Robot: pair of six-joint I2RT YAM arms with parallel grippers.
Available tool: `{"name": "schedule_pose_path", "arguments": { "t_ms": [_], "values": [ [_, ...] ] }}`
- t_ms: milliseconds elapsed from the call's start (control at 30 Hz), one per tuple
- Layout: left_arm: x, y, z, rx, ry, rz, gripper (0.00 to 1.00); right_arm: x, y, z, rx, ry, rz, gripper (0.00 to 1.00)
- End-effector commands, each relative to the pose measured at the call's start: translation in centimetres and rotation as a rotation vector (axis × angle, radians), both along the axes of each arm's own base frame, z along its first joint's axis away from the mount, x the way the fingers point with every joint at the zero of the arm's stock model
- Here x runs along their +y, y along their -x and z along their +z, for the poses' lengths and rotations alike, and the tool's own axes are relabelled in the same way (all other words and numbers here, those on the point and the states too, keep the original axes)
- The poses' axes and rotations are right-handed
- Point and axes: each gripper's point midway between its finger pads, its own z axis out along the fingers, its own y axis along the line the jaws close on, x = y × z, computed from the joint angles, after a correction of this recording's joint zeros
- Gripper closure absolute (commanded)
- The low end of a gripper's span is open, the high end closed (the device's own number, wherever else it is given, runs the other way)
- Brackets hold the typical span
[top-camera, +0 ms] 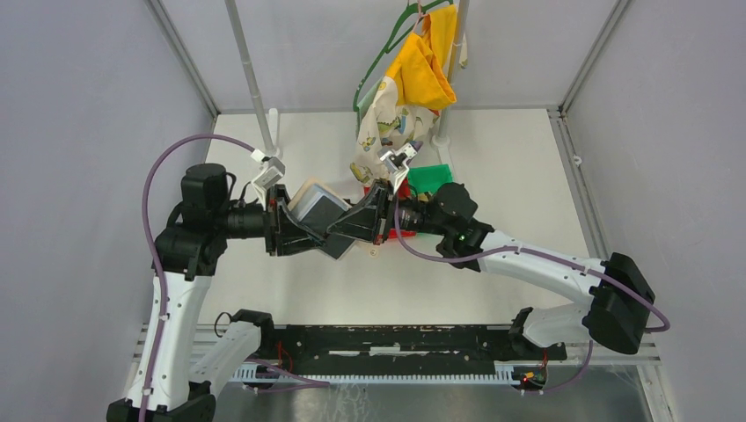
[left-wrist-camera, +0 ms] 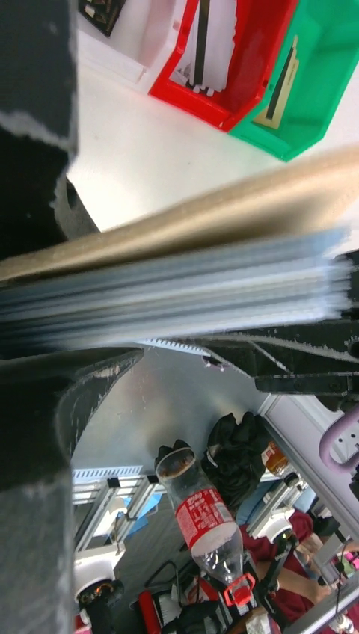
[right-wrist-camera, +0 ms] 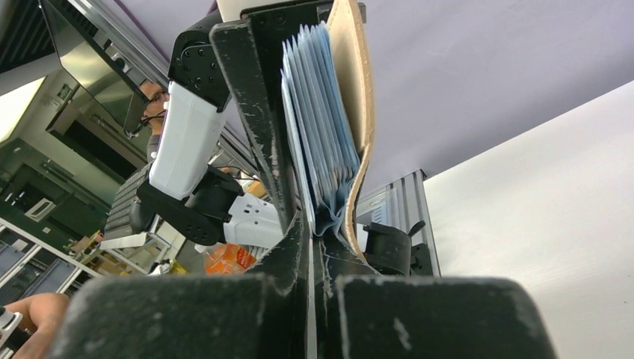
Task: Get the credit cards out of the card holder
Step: Remove the credit card from the card holder.
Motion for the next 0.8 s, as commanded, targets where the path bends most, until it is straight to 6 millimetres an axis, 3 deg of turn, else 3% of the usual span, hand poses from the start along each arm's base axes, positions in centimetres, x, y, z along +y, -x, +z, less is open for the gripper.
{"name": "schedule_pose_path", "arguments": {
  "t_ms": [0,67,100,200,233,333,467,700,767],
  "values": [
    [-0.2,-0.7,2.5,-0.113,0.025,0.031,0.71,0.1,-0.2,1.9,-0.057,-0.006,-0.018,1.00],
    [0.1,-2.2,2.4,-0.122,0.019,0.122,0.90,0.1,-0.1,2.1,-0.061,-0.003,-0.007,1.00],
    [0.1,-2.2,2.5,-0.131,0.030,0.132,0.93,0.0,0.0,2.4,-0.064,-0.010,-0.008,0.97],
    [-0.3,-1.0,3.5,-0.117,0.081,0.087,0.94,-0.6,0.1,3.4,-0.062,-0.063,-0.018,0.83],
    [-0.4,-0.8,3.8,-0.103,0.092,0.072,0.95,-1.0,0.1,3.9,-0.056,-0.095,-0.031,0.74],
    [-0.5,-0.6,4.2,-0.092,0.103,0.057,0.95,-1.9,0.0,4.7,-0.013,-0.185,-0.055,0.69],
    [-0.5,0.0,4.1,-0.081,0.108,0.037,0.87,-2.1,-0.4,5.4,0.032,-0.273,-0.056,0.73],
    [-0.5,0.7,3.9,-0.082,0.112,0.018,0.85,-1.4,-1.0,5.7,0.067,-0.312,-0.046,0.73],
    [-0.5,0.7,3.8,-0.080,0.112,0.017,0.84,-1.2,-1.2,5.7,0.068,-0.307,-0.056,0.79]
  ]
}}
